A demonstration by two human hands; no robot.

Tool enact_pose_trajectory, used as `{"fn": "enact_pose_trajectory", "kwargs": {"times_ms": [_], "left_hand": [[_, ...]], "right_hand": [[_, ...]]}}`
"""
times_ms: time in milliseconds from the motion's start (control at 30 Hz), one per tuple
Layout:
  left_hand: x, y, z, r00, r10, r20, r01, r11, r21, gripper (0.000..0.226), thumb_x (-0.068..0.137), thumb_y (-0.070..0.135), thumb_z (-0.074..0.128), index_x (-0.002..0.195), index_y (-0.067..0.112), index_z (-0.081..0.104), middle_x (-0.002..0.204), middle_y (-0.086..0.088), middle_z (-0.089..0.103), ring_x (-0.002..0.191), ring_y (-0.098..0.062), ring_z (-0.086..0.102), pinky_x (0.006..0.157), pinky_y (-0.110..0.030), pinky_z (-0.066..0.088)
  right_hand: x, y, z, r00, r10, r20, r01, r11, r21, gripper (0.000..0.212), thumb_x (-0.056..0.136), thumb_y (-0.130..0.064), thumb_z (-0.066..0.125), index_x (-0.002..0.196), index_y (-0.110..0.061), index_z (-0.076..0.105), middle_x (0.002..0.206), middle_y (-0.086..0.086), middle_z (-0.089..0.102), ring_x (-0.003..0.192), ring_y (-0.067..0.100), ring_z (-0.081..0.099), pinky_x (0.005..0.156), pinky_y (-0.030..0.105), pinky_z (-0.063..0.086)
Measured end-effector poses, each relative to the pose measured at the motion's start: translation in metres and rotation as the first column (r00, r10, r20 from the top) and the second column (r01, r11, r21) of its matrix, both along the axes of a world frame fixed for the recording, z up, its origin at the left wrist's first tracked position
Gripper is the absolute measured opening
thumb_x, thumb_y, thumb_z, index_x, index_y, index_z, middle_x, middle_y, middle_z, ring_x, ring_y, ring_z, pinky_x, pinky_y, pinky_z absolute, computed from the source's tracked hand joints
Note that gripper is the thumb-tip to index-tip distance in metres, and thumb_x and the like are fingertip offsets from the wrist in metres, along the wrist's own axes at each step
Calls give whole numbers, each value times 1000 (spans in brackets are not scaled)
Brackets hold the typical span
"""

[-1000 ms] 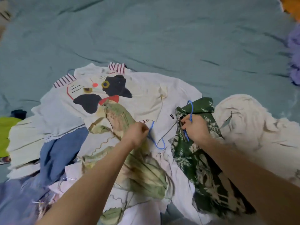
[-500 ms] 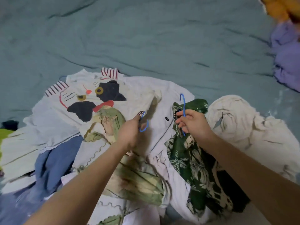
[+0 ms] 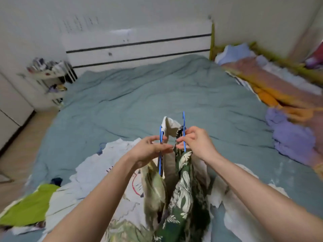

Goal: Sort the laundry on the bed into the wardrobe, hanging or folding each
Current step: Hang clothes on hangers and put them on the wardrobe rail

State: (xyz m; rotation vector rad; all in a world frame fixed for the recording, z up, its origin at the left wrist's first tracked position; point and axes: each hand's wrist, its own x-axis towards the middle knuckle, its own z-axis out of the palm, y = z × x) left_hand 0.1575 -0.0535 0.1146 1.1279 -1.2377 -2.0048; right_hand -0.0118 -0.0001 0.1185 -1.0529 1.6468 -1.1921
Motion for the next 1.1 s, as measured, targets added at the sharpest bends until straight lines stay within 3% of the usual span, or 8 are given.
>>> {"fn": "enact_pose_trajectory", "kwargs": {"times_ms": [233, 333, 500, 567, 667, 800, 967, 1100], "left_hand": [[3, 1, 64, 985, 4, -175, 0, 1000, 27, 26, 96, 6, 53, 118, -6, 58, 106, -25, 67, 90, -27, 71, 83, -34, 58], [4, 2, 83, 984, 4, -176, 2, 1000, 29, 21, 96, 8, 53, 114, -1, 60, 97, -21, 70, 80, -25, 73, 85, -35, 55], [0, 4, 94, 969, 83, -233, -56, 991, 119, 19, 92, -11, 48, 106, -5, 60, 94, -22, 65, 75, -27, 71, 76, -38, 60], [-3, 4, 94, 963, 143, -230, -113, 984, 138, 17, 91, -14, 47, 99, -8, 61, 90, -19, 65, 69, -22, 69, 75, -37, 60], [-5, -1, 92, 909, 310, -279, -261, 945, 197, 14, 91, -15, 45, 96, -12, 57, 86, -17, 62, 62, -18, 66, 65, -32, 61], [9, -7, 90, 785, 501, -365, -418, 862, 286, 14, 94, -12, 45, 89, -8, 57, 87, -14, 62, 69, -17, 64, 57, -23, 58], [61, 1, 92, 720, 563, -407, -527, 824, 208, 18, 98, 2, 46, 88, -4, 60, 79, -9, 66, 47, -4, 54, 48, -13, 49], [131, 10, 105, 651, 625, -430, -659, 747, 89, 19, 97, 2, 50, 84, -7, 61, 77, -11, 66, 53, -7, 59, 60, -16, 54]], "right_hand": [[13, -13, 78, 936, 109, -335, -157, 980, -121, 19, 79, -3, 70, 70, -19, 66, 74, 11, 71, 67, 22, 69, 75, 40, 58], [18, -15, 90, 955, 93, -282, -146, 974, -172, 22, 75, -6, 75, 66, -24, 67, 76, 8, 73, 69, 19, 68, 78, 39, 57], [21, -13, 103, 959, 117, -258, -180, 955, -236, 7, 79, -9, 75, 79, -16, 74, 61, -11, 65, 52, -8, 56, 56, 11, 41], [23, -9, 102, 970, 45, -240, -109, 959, -261, 12, 83, -6, 68, 88, -15, 73, 70, -12, 67, 59, -10, 58, 66, 12, 42], [31, 10, 89, 984, 30, -176, -58, 986, -156, 31, 86, -18, 68, 116, -12, 62, 93, -3, 65, 84, 6, 59, 81, 19, 43], [63, 34, 49, 886, 366, -283, -329, 929, 171, 89, 72, -47, 76, 143, -21, 28, 135, 0, 49, 121, 17, 50, 101, 29, 40], [123, 23, 38, 666, 379, -643, -355, 919, 173, 60, 81, -28, 60, 133, -19, 33, 119, 13, 62, 108, 34, 57, 86, 38, 49], [187, 12, 39, 676, 459, -577, -496, 862, 104, 58, 83, -22, 54, 137, -20, 35, 123, 12, 60, 110, 35, 56, 90, 40, 48]]}}
